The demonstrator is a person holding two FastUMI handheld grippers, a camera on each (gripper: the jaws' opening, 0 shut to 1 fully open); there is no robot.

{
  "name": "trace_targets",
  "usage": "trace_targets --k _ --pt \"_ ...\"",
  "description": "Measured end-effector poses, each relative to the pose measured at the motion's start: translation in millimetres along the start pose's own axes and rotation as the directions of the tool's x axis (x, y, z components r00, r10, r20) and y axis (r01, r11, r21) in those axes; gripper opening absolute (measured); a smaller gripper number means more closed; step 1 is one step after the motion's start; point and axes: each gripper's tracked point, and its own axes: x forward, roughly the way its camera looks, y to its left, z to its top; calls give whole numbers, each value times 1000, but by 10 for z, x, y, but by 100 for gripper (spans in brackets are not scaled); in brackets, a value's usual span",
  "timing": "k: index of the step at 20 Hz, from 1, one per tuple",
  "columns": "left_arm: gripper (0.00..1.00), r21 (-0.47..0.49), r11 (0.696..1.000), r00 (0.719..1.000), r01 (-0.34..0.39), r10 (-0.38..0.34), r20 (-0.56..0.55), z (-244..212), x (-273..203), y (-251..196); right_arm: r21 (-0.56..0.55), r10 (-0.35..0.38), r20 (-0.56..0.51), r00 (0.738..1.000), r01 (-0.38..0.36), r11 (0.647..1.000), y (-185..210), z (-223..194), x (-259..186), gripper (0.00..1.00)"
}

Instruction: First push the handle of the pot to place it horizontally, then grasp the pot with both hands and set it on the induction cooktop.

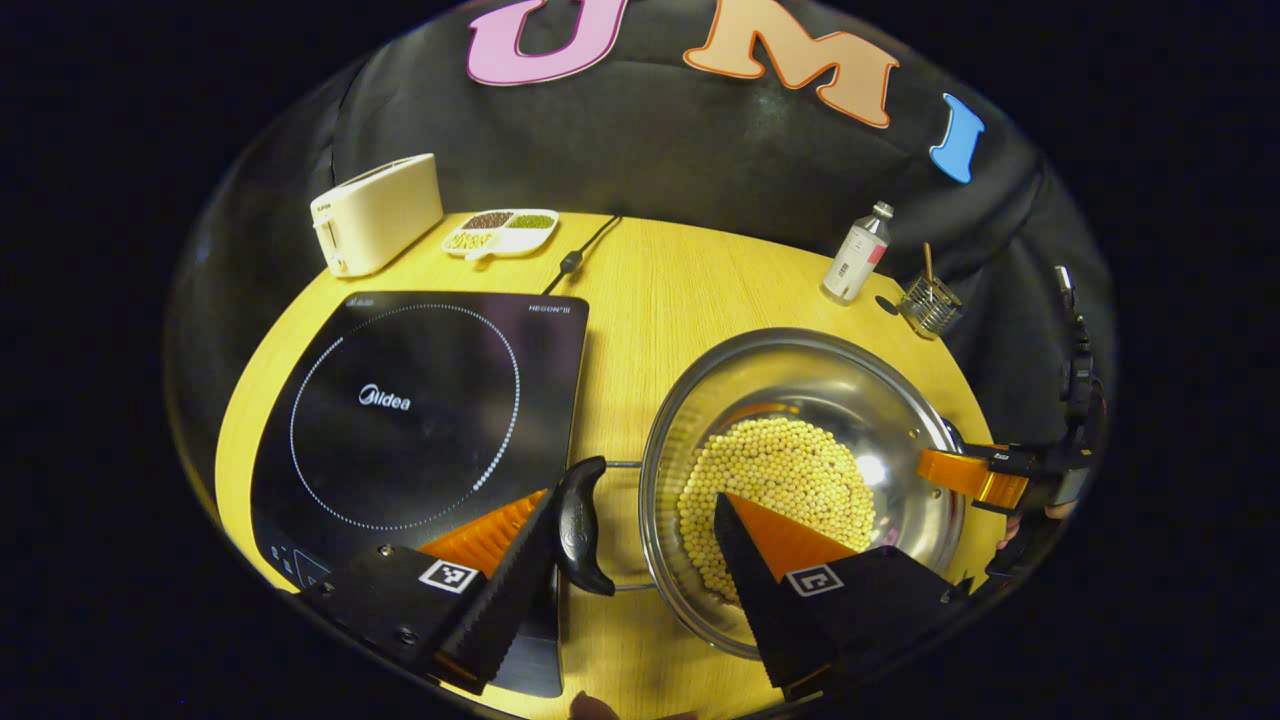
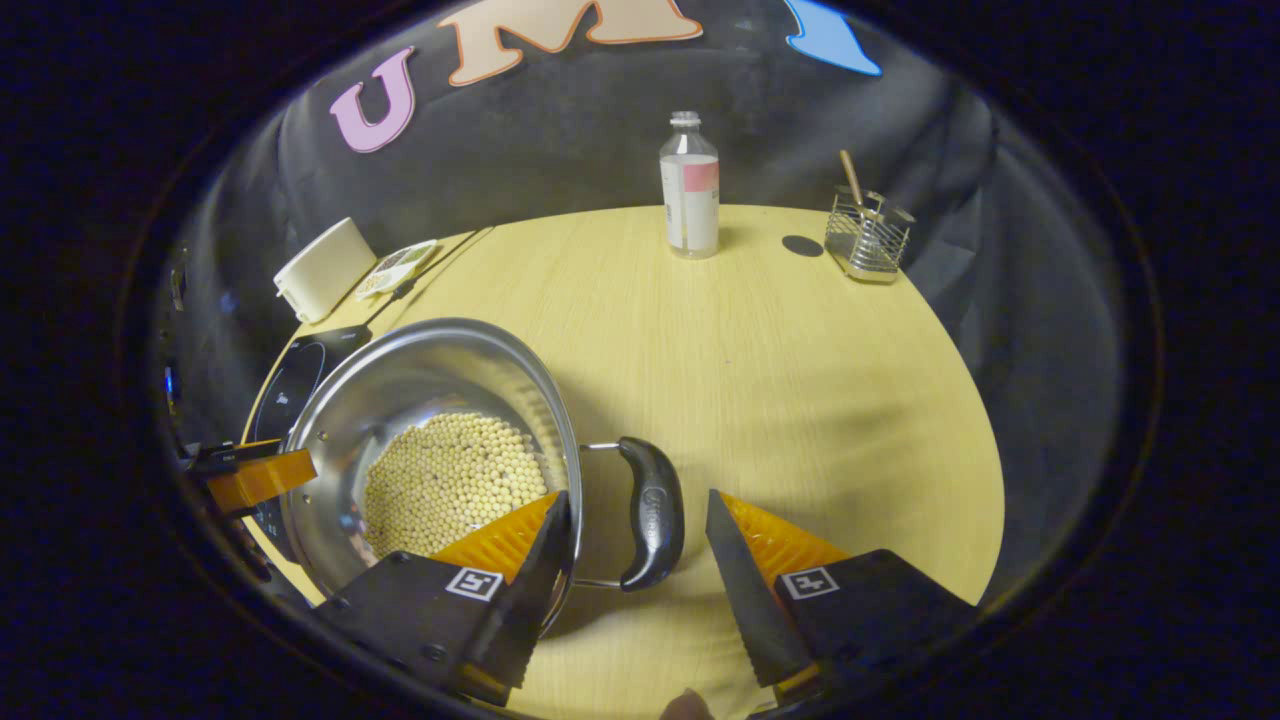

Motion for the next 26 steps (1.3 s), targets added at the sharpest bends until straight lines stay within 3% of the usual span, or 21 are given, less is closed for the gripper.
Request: trace_targets --k 4,6,10,13,17,18,21,23,25,26 --pt "96 81 997 1000 -6 7 -9 68 97 -1 12 -10 -7 1000 10 1000 -66 -15 49 83" --pt "96 118 993 999 -30 32 -17 94 149 37 17 -3 -9 1000 4 1000 -64 -13 63 90" --pt "96 185 982 998 -46 52 -24 140 222 56 25 -10 -4 1000 10 1000 -79 -30 48 90" --pt "95 156 987 999 -35 40 -28 141 226 52 14 -49 11 999 49 999 -177 -16 28 89" --pt "96 120 993 998 21 -14 -59 104 247 -123 41 -46 -4 999 46 998 -234 -47 8 90" --pt "90 119 993 997 22 -13 -77 48 275 -136 40 -60 2 998 60 997 -271 -32 1 90" --pt "90 89 996 996 27 -20 -84 19 367 -182 54 -43 -15 999 44 998 -220 -64 23 90" --pt "89 88 996 995 20 -12 -96 -28 435 -151 34 -62 -12 998 62 997 -196 -49 26 70" --pt "85 111 994 994 -6 17 -103 -58 460 -97 34 -72 -14 997 72 997 -204 -42 36 65" --pt "74 115 993 996 -9 19 -87 -16 468 -105 47 -62 -19 998 63 997 -202 -42 37 65"
